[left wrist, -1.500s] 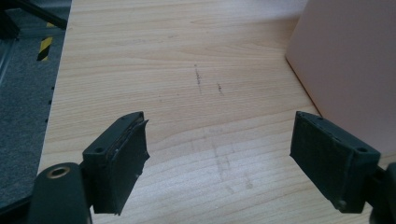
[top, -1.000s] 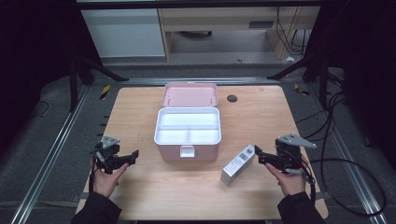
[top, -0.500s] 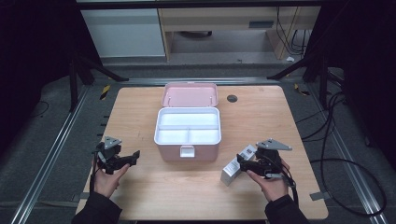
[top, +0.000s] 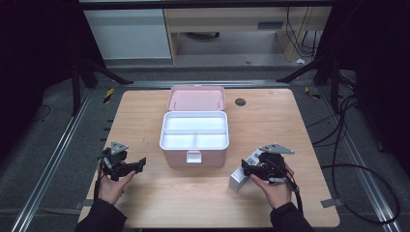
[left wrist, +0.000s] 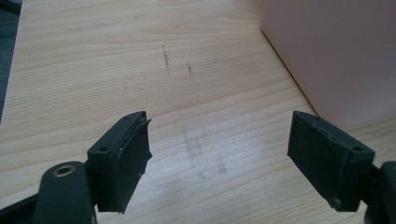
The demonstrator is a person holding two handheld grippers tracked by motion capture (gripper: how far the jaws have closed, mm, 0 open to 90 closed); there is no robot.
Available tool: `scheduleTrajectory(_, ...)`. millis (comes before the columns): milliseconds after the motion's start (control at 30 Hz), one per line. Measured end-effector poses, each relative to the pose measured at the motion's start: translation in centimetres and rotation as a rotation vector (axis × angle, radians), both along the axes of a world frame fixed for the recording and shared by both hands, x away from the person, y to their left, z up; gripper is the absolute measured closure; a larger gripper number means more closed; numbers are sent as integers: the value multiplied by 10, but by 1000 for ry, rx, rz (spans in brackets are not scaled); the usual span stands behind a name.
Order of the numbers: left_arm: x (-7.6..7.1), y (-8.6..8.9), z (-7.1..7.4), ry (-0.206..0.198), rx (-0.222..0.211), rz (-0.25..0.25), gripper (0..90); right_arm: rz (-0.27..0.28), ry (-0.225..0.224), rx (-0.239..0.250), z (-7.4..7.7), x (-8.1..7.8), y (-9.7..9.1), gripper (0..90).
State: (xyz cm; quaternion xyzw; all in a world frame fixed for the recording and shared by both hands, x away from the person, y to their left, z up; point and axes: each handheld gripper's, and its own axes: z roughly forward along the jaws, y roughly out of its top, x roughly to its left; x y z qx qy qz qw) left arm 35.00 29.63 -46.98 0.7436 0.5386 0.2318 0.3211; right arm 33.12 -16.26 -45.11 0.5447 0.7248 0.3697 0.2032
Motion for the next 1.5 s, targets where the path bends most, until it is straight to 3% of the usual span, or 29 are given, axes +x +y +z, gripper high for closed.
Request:
scheduleTrajectory(267, 0, -1, -1, 6, 7, -7, 206, -4, 2, 5, 1, 7, -4, 186)
scheduleTrajectory(467, 0, -1, 0, 7, 6, -6, 206, -15, 15, 31, 1, 0, 6, 101)
scheduleTrajectory(667, 0, -2, 0, 7, 8, -5, 206, -17, 19, -11, -6, 1, 14, 106)
scheduleTrajectory(833, 1, -1, -2, 14, 10, -10, 206, 25, 19, -75, -10, 8, 7, 247)
scheduleTrajectory(1000, 0, -2, -1, 13, 10, -12, 207, 23, 33, -66, -8, 9, 0, 224)
scheduleTrajectory(1133, 0, -3, -2, 15, 12, -14, 207, 48, 40, -54, -5, 3, 0, 328)
scheduleTrajectory(1300, 1, -3, -2, 17, 13, -14, 208, 71, 45, -95, -5, 7, 1, 483)
scheduleTrajectory(1500, 1, -4, -3, 21, 18, -21, 209, 90, 48, -119, -3, 15, -3, 541)
